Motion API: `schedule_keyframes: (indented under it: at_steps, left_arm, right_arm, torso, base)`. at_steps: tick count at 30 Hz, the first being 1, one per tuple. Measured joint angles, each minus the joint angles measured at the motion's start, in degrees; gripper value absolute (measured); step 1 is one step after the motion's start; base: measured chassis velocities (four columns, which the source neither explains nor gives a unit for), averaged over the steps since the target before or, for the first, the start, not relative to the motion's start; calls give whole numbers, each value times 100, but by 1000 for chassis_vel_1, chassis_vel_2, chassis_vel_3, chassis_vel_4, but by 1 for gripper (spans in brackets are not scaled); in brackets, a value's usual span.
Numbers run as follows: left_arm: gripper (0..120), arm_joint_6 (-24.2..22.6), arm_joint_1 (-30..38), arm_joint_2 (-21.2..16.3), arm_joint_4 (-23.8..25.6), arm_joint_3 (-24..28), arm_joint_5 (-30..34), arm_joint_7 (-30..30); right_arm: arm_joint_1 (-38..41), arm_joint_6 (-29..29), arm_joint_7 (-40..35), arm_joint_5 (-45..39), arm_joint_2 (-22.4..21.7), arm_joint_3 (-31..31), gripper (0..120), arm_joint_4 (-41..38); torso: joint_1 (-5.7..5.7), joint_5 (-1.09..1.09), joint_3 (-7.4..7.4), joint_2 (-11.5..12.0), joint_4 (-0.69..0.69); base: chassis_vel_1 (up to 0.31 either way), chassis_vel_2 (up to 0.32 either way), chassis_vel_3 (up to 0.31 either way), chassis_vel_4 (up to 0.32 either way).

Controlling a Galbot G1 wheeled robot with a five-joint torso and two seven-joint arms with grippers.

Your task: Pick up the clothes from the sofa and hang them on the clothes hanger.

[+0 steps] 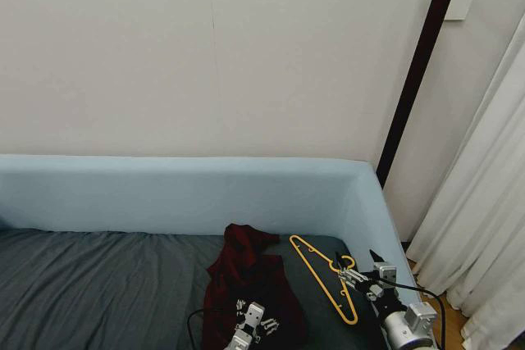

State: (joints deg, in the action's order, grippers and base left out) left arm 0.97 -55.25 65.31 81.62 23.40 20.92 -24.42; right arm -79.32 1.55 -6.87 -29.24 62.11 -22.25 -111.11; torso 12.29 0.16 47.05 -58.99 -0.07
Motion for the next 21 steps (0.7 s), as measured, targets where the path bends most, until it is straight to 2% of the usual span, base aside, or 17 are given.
schedule_keyframes:
  at_steps: [1, 5, 7, 9, 11, 13, 15, 18, 19, 21]
  left_arm:
    - [74, 0, 0, 0, 0, 0, 0, 0]
    - [55, 79, 37, 171, -253, -16, 1, -14]
    - [53, 82, 38, 185, -283, -16, 4, -19]
    - [42, 92, 35, 207, -334, -16, 4, -24]
    - [41, 92, 34, 209, -338, -17, 5, -25]
    - [28, 98, 42, 255, -407, -63, -3, -31]
    - [25, 99, 52, 265, -431, -76, -10, -31]
    - [10, 101, 70, 277, -511, -106, -20, -14]
    - [10, 101, 70, 277, -511, -106, -20, -14]
    - [1, 121, 70, 287, -561, -150, -16, 13]
  right_arm:
    - [0, 0, 0, 0, 0, 0, 100, 0]
    - [-12, 4, -7, -30, -4, -14, 100, -4]
    - [-12, 7, -9, -31, -2, -14, 100, -8]
    - [-12, 14, -13, -34, 2, -8, 100, -31]
    - [-12, 15, -13, -35, 2, -8, 100, -34]
    - [-38, 17, -12, -41, -11, -11, 100, -64]
    - [-56, 17, -11, -44, -16, -18, 100, -78]
    - [-144, 14, 11, -37, -26, -47, 100, -133]
    - [-144, 14, 11, -37, -26, -47, 100, -133]
    - [-195, -5, 30, -16, -27, -54, 100, -152]
  torso:
    - [0, 0, 0, 0, 0]
    - [0, -1, 0, 0, -1]
    - [0, -1, 0, 0, -1]
    - [0, 0, 0, 0, -1]
    - [0, 0, 0, 0, 0]
    - [0, -1, 0, 0, 0]
    - [0, 0, 0, 0, -1]
    - [0, -1, 0, 0, -1]
    - [0, -1, 0, 0, -1]
    - [0, -1, 0, 0, -1]
  base:
    - [0, 0, 0, 0]
    - [0, 0, 0, 0]
    - [0, 0, 0, 0]
    - [0, 0, 0, 0]
    - [0, 0, 0, 0]
    - [0, 0, 0, 0]
    - [0, 0, 0, 0]
    - [0, 0, 0, 0]
    - [0, 0, 0, 0]
    - [0, 0, 0, 0]
